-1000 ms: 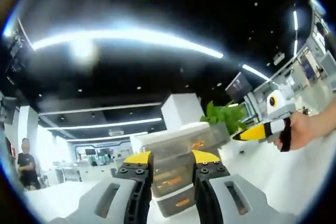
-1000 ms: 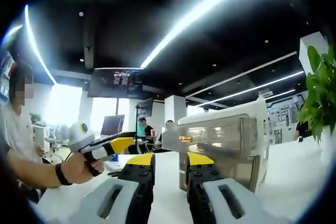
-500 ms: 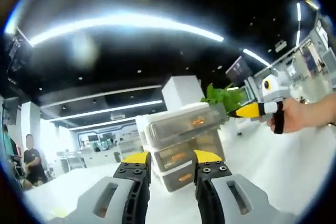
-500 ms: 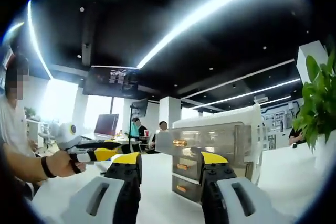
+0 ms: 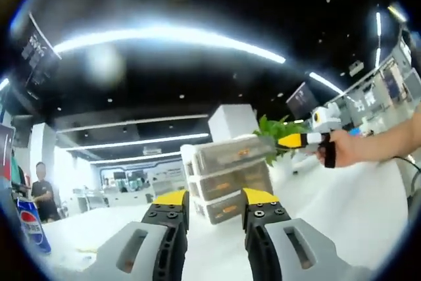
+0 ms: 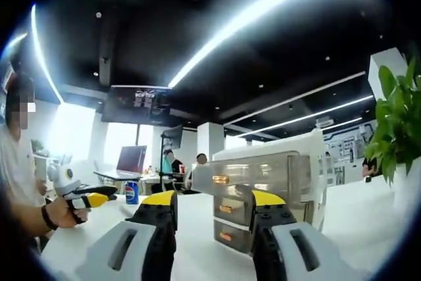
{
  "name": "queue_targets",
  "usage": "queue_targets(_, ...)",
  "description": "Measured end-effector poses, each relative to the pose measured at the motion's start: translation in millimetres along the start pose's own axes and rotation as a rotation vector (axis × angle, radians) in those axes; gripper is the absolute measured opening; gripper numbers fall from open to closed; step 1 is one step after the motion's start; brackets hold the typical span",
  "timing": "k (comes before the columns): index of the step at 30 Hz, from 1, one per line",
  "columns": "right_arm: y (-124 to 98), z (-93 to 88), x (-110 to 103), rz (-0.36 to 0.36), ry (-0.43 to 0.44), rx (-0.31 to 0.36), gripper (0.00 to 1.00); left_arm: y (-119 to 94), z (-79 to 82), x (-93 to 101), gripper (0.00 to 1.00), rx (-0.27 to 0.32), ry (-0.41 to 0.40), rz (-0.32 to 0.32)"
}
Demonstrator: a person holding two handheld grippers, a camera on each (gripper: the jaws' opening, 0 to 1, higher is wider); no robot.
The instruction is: Pick up the scattered pens and sticky notes one by one and arrange them into an orderly layout on the desk, lining the pens up parallel to each other and squaring the sticky note stack until the whole desk area is clear and organized
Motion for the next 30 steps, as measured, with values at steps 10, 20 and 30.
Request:
queue_targets(10, 1.4, -13.0, 2.9, 0.007, -0.012, -0.03, 0.45, -17.6, 24.0, -17.5, 0.32, 0.166, -0.106, 0.073)
queue_targets(20, 0.2, -14.2, 5.4, 0.009, -0.01, -0.036, 0.45, -14.2, 23.7, -9.6, 0.34, 0.157, -0.059, 0.046)
queue_targets(30, -3.0, -15.2, 15.5, 0.011, -0.028, -0.048, 0.45, -14.8, 21.7, -9.4, 0.34, 0.144, -0.047, 0.047)
Point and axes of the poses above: the point that each gripper's makers call its tool centre point, and the gripper's own axes: y roughly forward along the fingers, x roughly to its right, z roughly out of its top, the point moved 2 cm from there along -y, roughly backward along the fingers, and after that the axes turned 5 degrees about x, right-handed, at the moved point
